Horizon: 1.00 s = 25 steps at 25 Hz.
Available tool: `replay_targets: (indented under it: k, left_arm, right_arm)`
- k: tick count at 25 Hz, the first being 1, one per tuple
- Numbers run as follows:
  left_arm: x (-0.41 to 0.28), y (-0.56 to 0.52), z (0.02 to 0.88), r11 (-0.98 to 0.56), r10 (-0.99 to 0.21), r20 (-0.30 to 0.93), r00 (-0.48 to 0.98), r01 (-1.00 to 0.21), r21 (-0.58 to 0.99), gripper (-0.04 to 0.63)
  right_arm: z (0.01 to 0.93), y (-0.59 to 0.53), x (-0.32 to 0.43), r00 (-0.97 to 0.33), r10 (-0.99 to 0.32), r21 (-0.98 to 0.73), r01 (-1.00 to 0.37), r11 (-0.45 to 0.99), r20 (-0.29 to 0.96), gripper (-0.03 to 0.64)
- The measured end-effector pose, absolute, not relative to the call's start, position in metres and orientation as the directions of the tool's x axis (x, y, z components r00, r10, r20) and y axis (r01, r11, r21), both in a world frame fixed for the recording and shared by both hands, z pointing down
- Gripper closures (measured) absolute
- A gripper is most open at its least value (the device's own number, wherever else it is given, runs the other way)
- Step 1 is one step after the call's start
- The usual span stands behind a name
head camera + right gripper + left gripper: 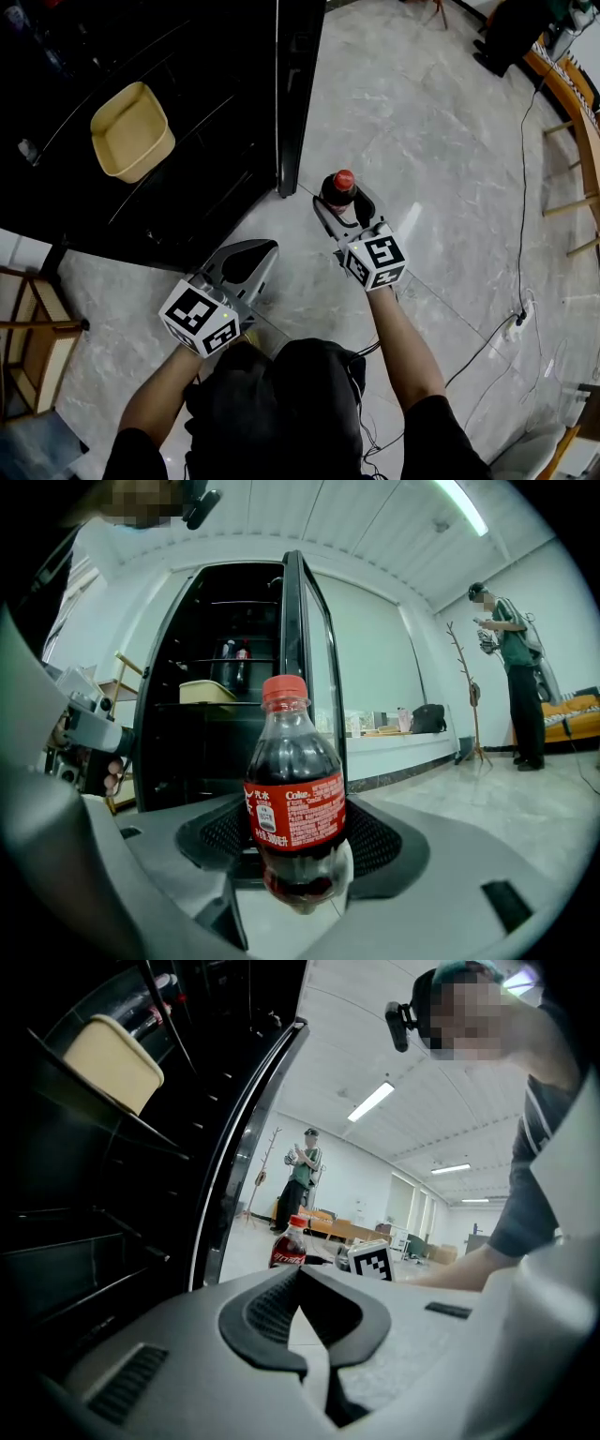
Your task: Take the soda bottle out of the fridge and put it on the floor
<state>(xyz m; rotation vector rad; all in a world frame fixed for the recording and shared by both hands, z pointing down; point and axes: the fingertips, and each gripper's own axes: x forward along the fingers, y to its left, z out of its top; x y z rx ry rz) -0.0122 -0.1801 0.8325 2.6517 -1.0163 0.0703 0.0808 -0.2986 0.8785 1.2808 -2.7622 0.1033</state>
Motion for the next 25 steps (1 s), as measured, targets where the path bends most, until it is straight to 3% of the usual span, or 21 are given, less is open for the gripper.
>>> replay_targets:
  k: [19,25]
  left_arm:
    - [0.014,-0.142,0.929,-0.795,-0.504,0.172,0.847,-0.532,0.292,0.589]
    - [0.012,-0.144,0.955,-0.783,-0.506,0.200,0.839,-0.544,0.301,0.589]
  right_arm:
    - [1.061,-0.274,0.112,-0.548,-0.806,-0.078,-0.834,0.546,0.223,0.296]
    - [1.097,-0.269,0.121,-0.525,-0.814,-0.086,-0.849,0.521,0.248,0.296]
